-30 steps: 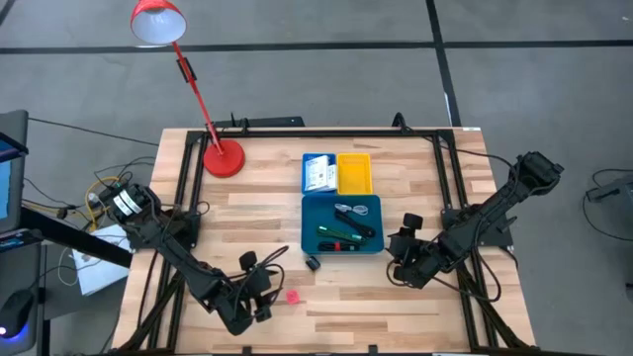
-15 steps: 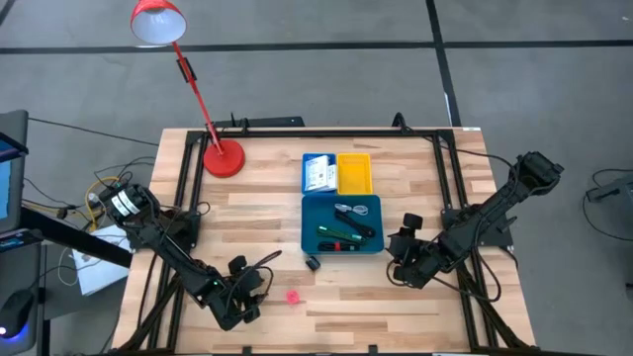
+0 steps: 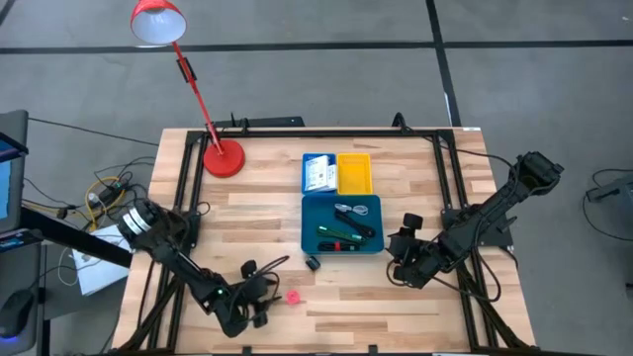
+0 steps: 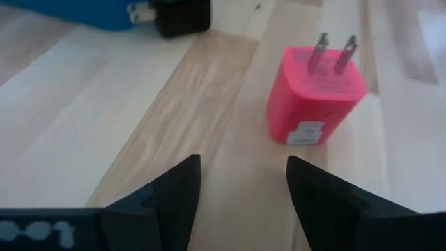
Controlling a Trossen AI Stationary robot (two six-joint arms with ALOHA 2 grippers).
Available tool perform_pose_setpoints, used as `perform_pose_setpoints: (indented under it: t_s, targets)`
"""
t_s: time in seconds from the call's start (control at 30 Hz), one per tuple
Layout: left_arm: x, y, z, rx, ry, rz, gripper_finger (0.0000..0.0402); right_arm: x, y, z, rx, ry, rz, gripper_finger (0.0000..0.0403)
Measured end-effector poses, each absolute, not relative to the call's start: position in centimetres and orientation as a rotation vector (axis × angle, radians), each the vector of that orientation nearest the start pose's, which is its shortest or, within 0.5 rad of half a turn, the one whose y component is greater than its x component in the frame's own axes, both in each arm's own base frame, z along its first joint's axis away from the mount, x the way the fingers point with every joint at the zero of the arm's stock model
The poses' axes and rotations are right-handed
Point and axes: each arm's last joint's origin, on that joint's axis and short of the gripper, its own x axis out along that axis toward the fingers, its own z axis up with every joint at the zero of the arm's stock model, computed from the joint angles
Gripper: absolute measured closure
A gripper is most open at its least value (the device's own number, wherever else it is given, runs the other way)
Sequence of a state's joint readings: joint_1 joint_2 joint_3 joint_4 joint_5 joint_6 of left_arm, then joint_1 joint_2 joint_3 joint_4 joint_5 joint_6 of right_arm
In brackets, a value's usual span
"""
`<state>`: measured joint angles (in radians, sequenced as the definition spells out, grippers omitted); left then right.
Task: Pick and place items into bin
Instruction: Put the pink charger adapter into the yellow basket
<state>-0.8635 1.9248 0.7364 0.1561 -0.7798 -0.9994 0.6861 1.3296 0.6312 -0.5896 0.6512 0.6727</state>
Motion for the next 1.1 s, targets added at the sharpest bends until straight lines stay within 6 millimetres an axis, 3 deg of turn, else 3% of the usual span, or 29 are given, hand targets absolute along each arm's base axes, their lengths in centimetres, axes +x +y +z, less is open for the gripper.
perform_pose_setpoints:
  t_s: [0.27, 1.1]
  targets:
    - [20.7, -23.1, 6.1, -0.163, 0.568, 0.213, 0.0195, 17.2, 11.9, 16.1, -0.182, 0.937, -0.297, 0.0239]
    - [21.3, -23.9, 6.7, -0.260, 0.517, 0.196, 0.0195, 17.4, 12.0, 16.2, -0.168, 0.924, -0.292, 0.0238]
